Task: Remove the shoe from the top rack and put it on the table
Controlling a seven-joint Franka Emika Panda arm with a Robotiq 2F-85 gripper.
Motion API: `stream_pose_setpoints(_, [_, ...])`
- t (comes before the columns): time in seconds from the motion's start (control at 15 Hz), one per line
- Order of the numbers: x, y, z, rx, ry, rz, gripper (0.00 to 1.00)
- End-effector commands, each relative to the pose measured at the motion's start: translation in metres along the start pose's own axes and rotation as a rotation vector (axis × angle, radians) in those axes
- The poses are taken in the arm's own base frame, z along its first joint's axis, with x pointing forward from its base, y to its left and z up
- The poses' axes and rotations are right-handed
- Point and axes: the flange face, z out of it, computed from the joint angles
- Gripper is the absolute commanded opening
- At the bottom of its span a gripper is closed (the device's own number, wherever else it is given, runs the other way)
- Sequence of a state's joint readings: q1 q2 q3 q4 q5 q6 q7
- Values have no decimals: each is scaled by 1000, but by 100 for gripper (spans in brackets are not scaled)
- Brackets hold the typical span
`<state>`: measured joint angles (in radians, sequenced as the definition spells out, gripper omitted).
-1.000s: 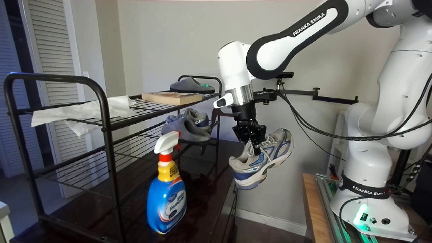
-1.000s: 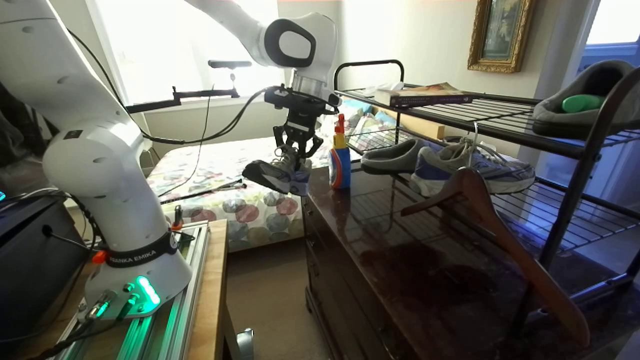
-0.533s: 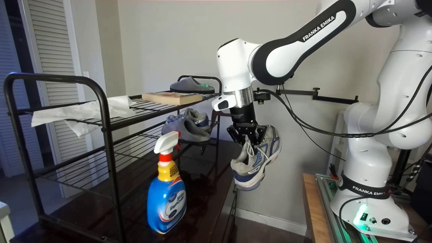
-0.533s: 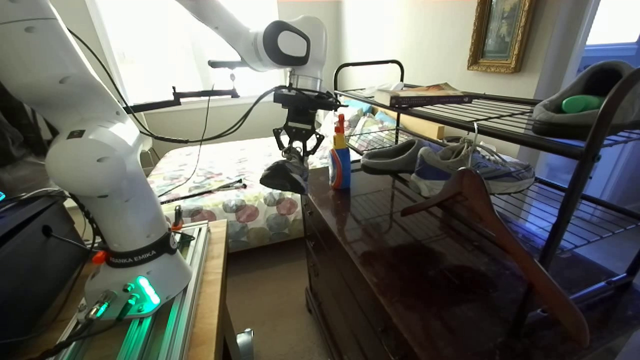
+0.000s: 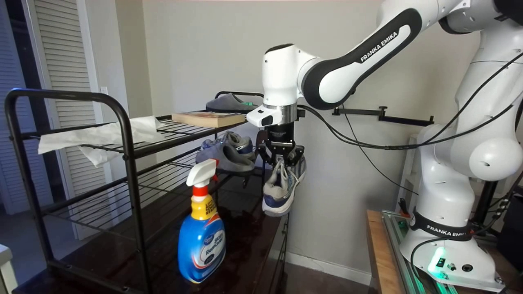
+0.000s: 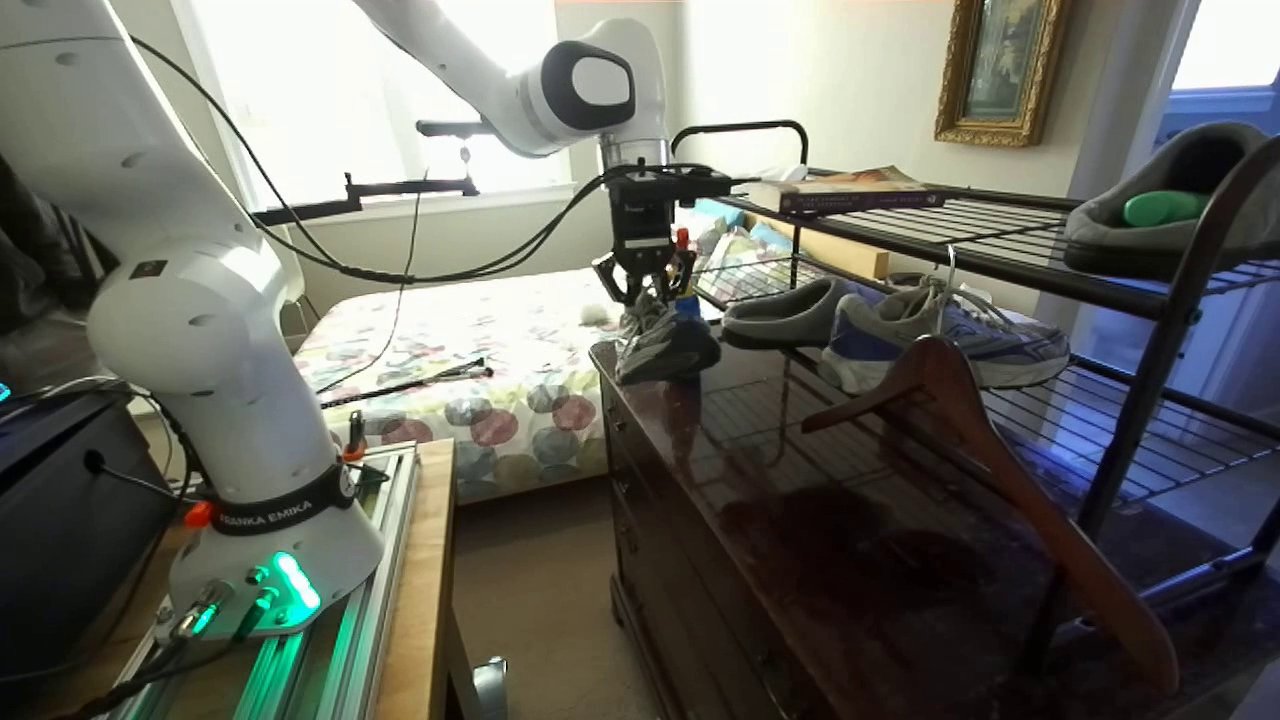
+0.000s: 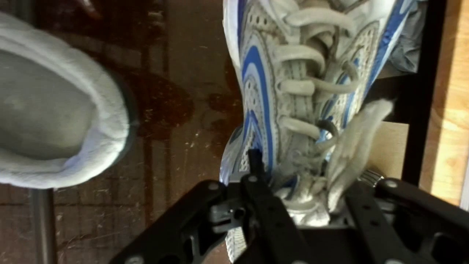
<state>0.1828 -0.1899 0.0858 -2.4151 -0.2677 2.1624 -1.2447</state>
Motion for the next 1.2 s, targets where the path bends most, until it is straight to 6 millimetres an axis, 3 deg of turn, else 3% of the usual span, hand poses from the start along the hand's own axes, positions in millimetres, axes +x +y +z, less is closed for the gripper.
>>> stream_pose_setpoints(0.0, [-3,31,3,-131,33,-145,9])
stream_pose_setpoints(0.13, [-2,43,9,-203,105,-202,9])
stream_pose_setpoints(0.2, [0,27,8,-151,66,-144,9])
stream_pose_setpoints(0.27, [0,30,12,-155,73,-152,34])
stream_pose_setpoints(0.33, [0,30,16,-146,72,-150,34])
stream_pose_setpoints(0.4, [1,30,17,-144,72,-150,9])
stream_pose_setpoints(0.53, [6,26,12,-176,77,-123,9])
stream_pose_setpoints(0.8, [15,29,23,-190,159,-165,9])
stream_pose_setpoints(1.13, [7,37,38,-253,295,-207,9])
